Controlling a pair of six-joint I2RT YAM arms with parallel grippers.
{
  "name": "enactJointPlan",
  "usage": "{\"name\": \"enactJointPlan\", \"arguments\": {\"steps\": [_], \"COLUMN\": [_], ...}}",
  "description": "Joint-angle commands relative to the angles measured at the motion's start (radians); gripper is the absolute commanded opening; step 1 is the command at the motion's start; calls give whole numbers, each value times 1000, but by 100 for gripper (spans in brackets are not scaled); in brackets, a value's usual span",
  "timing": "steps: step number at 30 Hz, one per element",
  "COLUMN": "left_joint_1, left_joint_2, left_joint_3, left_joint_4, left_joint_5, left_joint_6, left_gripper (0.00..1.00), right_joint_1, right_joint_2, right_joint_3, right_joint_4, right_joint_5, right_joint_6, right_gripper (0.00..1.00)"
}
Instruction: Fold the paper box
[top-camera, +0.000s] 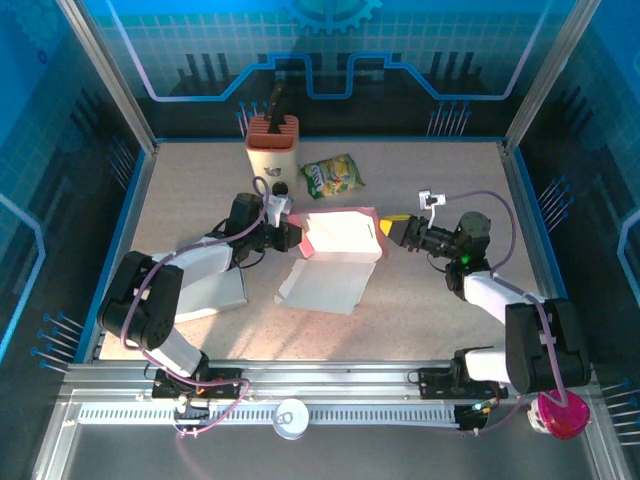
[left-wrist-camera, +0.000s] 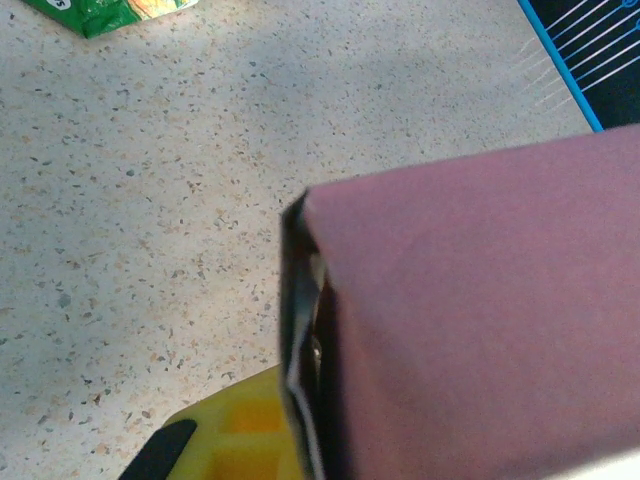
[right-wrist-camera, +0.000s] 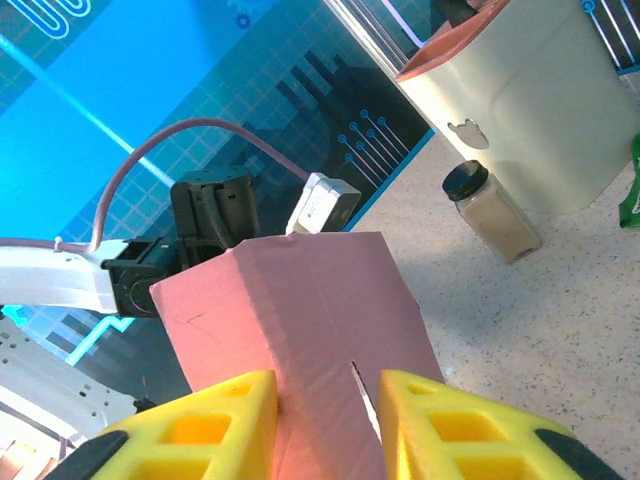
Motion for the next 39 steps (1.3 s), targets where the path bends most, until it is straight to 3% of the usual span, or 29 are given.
{"name": "enactJointPlan", "arguments": {"steps": [1,16,26,39], "left_joint_1": [7,4,1,1], "left_joint_2": [-12,-32,-45,-33], "left_joint_3": [28,23,25,31], "left_joint_4": [-16,-20,-32,-30], "left_joint_5": [39,32,25,30], "left_joint_6": [3,-2,-2,-14], "left_gripper": [0,0,0,0], "right_joint_1": [27,138,176,171], "right_joint_2": [-26,-155,-142,-167], "right_joint_3": [17,119,144,134], "right_joint_4": [-87,-584,-643,-721], "right_joint_5": [-15,264,274,275], "right_joint_6": [-84,-431,-506,-533], "right_gripper": [32,37,43,42]}}
